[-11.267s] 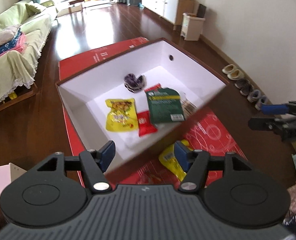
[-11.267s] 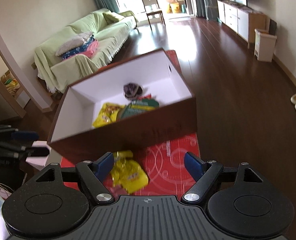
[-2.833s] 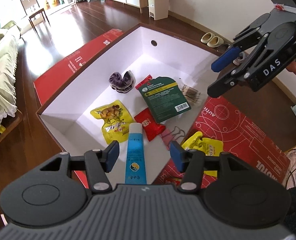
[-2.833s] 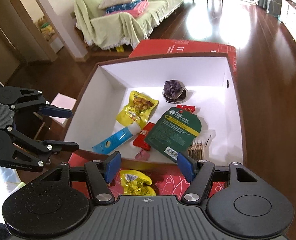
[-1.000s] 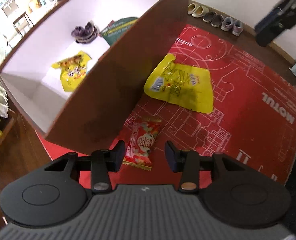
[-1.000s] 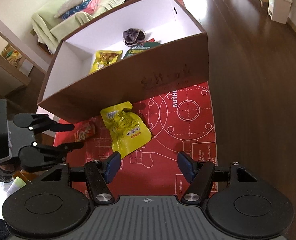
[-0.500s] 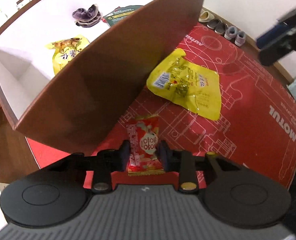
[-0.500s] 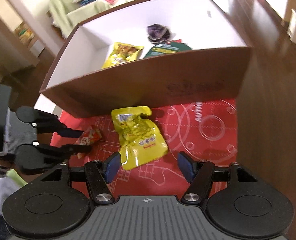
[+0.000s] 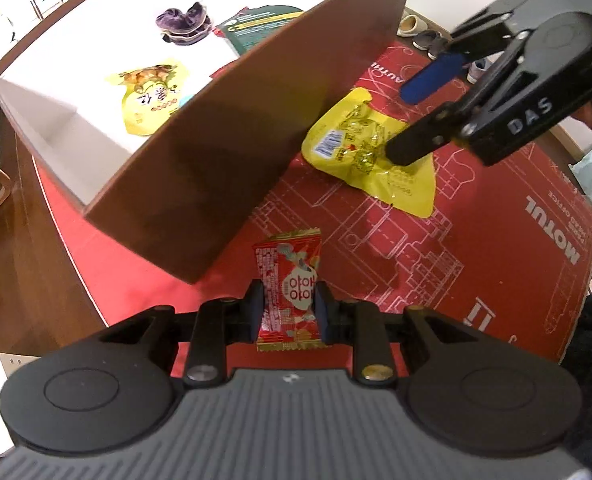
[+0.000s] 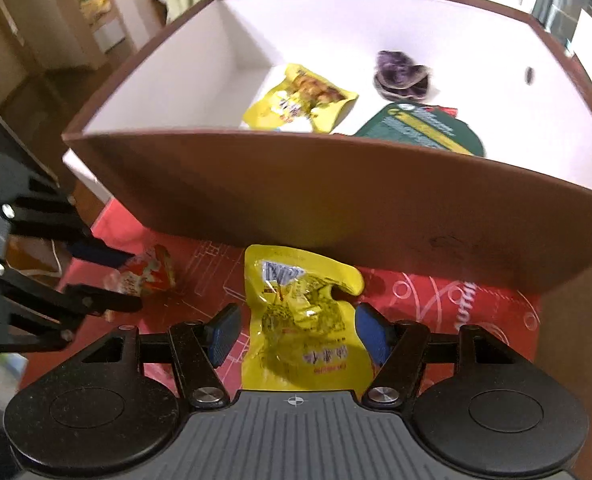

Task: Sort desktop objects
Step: 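Grasp the red candy packet with the left tool while the right tool grasps the yellow snack packet, then lift the yellow packet with the right tool while the left tool carries the red packet into the box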

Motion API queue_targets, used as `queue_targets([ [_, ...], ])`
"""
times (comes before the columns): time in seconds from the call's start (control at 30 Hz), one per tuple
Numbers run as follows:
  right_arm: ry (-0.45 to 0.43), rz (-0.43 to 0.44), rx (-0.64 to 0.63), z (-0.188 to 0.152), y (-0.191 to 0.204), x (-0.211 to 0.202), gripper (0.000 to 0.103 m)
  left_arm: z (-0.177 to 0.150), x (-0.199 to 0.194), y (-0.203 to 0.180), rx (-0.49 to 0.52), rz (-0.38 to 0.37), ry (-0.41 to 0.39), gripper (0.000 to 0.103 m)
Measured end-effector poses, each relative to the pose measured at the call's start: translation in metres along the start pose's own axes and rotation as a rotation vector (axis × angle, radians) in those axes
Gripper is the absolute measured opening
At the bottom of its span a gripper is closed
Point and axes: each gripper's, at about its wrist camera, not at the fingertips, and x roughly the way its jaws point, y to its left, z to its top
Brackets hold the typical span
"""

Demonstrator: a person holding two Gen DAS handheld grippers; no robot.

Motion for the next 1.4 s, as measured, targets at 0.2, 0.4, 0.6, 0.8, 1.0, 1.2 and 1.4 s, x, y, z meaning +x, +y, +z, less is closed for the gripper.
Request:
queue_targets([
  [0.2,-0.018,-0.064,-0.131,-0.009,0.012,0.02,0.065,-0.002,0.001,0.006,-0.011,-0.003,0.007,0.022],
  [0.4,0.001,-0.068,-0.173,-0.02,0.009,0.012,0.054,0.0,0.002,0.009,-0.013,-0.002,0.01,0.022],
  [0.6,0.027,-0.023,-0.092,-0.033,-0.008,-0.011,0.044,0.004,0.0,0.005,-0.012,-0.028,0.0,0.022],
  [0.8,-0.029,0.026,0.063,-0.039,-0.023,-0.049,0.044,0.011,-0.007,-0.001,0.0,-0.044,-0.014,0.022],
  [1.0,-0.111,0.063,0.135,-0.033,-0.026,-0.096,0.044,0.022,-0.027,-0.008,0.016,-0.059,-0.048,0.022],
  [1.2,-0.177,0.083,0.144,-0.015,-0.033,-0.133,0.044,0.04,-0.057,-0.014,0.061,-0.077,-0.103,0.022],
  [1.4,-0.238,0.079,0.155,0.009,-0.045,-0.153,0.044,0.071,-0.088,-0.004,0.125,-0.045,-0.164,0.022],
])
